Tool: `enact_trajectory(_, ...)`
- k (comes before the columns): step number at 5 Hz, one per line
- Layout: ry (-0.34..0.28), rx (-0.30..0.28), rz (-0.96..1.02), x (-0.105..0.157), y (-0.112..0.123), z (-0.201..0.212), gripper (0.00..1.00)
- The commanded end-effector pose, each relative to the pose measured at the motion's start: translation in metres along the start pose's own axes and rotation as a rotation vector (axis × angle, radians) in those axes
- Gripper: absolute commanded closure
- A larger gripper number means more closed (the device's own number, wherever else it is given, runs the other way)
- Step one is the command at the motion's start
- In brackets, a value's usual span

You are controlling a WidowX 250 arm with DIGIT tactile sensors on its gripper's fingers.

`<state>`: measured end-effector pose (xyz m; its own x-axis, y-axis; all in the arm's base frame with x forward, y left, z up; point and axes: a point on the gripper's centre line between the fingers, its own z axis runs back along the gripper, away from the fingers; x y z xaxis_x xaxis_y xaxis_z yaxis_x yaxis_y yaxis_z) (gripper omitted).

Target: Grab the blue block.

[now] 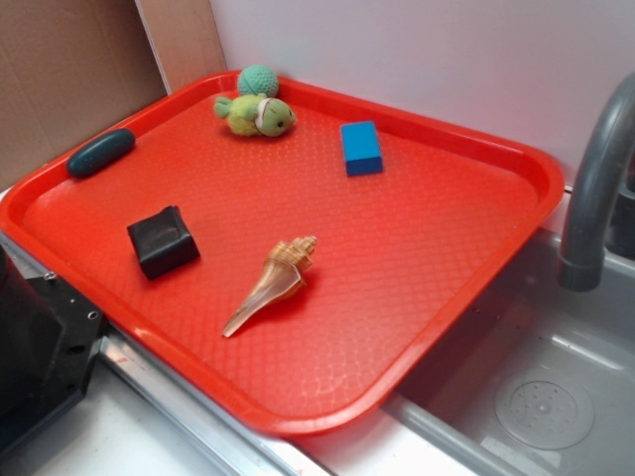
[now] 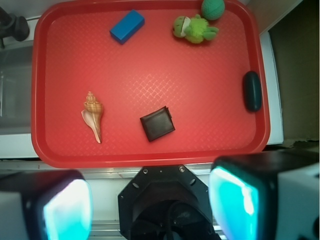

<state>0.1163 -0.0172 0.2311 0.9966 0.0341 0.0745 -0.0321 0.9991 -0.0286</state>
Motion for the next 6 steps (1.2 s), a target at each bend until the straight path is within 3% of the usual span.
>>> enact_trajectory(1, -0.006, 0.057, 0.387, 0.076, 0.008, -0.047, 0.0)
enact_trajectory(2, 0.019, 0.124, 0.598, 0.08, 0.013, -0.058, 0.0)
enact_trajectory(5, 0.019, 0.124, 0.598, 0.08, 0.013, -0.058, 0.0)
enact_trajectory(6, -0.095, 0.065, 0.556, 0.114, 0.013, -0.084, 0.0)
